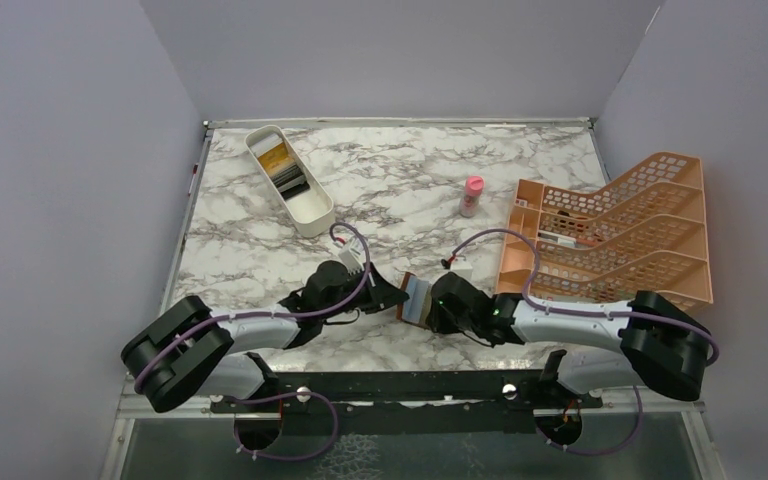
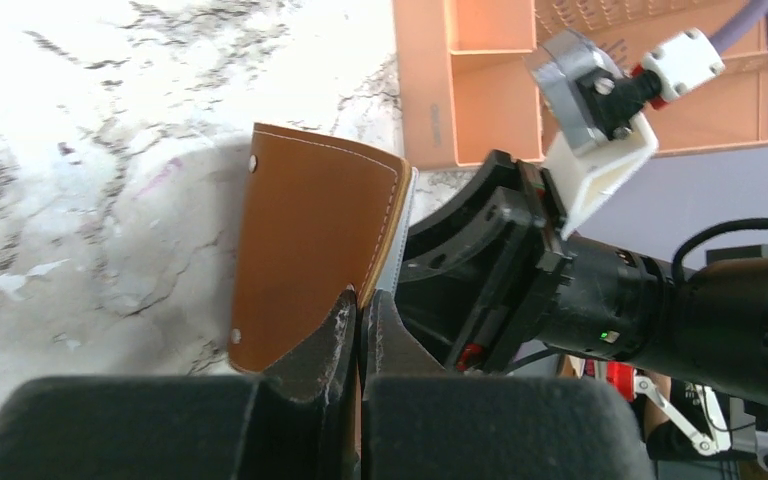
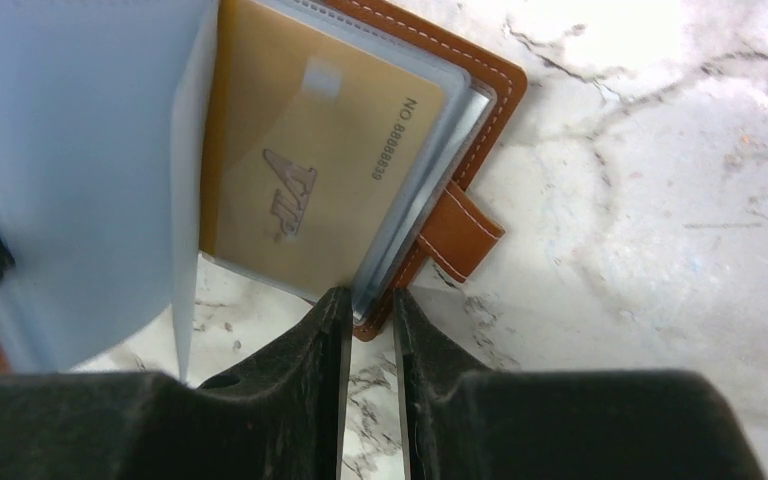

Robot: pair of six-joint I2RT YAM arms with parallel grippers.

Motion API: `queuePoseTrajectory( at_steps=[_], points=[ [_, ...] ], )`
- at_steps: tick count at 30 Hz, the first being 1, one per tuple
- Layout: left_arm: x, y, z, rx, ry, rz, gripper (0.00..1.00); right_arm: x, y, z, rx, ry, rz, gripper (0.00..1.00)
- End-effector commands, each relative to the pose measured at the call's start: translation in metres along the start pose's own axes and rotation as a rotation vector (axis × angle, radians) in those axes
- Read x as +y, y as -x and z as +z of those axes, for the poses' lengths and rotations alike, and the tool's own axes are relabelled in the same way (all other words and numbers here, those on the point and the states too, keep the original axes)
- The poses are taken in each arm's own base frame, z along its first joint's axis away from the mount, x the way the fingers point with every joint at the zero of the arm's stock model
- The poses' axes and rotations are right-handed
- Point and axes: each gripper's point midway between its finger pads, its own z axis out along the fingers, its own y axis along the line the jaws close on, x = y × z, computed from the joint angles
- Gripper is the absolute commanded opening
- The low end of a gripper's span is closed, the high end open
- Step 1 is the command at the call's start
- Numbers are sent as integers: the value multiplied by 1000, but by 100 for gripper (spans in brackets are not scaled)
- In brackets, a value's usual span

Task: Put the credit cards into the card holder
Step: Turn over the card slot in the card holder, then pick up the credit card from the storage box.

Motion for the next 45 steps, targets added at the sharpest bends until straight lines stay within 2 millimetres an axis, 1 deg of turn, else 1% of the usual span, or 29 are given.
queuePoseTrajectory(
  at_steps=[1,4,7,10,13,16,19,20,22,24,26,27,30,32,33,36,39,40,43,45],
  points=[
    [16,-5,-6,26,20,-63,0,-14,-3,-14,28,-61,10,27],
    [21,-2,-6,19,38,-61,0,-10,9,-34,-16,-25,35,28],
    [22,-2,-4,20,45,-62,0,4,26,-53,-74,62,56,28],
    [22,-2,-1,29,47,-54,0,21,39,-63,-124,154,48,28],
    [27,-3,1,33,71,-63,1,28,47,-59,-143,157,39,28],
    [38,-2,-1,24,125,-60,13,27,46,-45,-119,104,12,28],
    [47,8,-6,-3,223,-3,25,21,36,-28,-74,51,-9,27],
    [56,11,-11,-5,293,26,27,18,32,-24,-63,36,-10,27],
    [60,31,-21,-52,400,109,32,11,26,-18,-47,3,-13,27],
    [55,55,-32,-109,473,199,36,4,22,-15,-42,-21,-15,27],
    [45,80,-43,-176,517,273,40,1,21,-17,-45,-29,-17,27],
    [37,94,-47,-210,525,310,41,1,23,-19,-49,-26,-17,27],
    [25,123,-54,-250,550,460,48,6,32,-32,-74,6,-21,28],
    [21,143,-55,-209,566,603,48,13,40,-44,-104,52,-25,31],
    [20,156,-56,-194,601,651,48,16,43,-50,-118,75,-28,33],
    [29,197,-60,-134,704,747,50,20,54,-65,-164,116,-35,36],
    [45,248,-72,-125,805,800,50,25,64,-78,-200,144,-45,37],
    [50,264,-76,-118,823,835,49,26,67,-81,-209,154,-50,37],
    [56,310,-90,-121,876,1010,49,31,69,-86,-212,176,-63,37],
    [61,345,-105,-158,924,1060,49,33,69,-87,-203,178,-72,37]
  ],
)
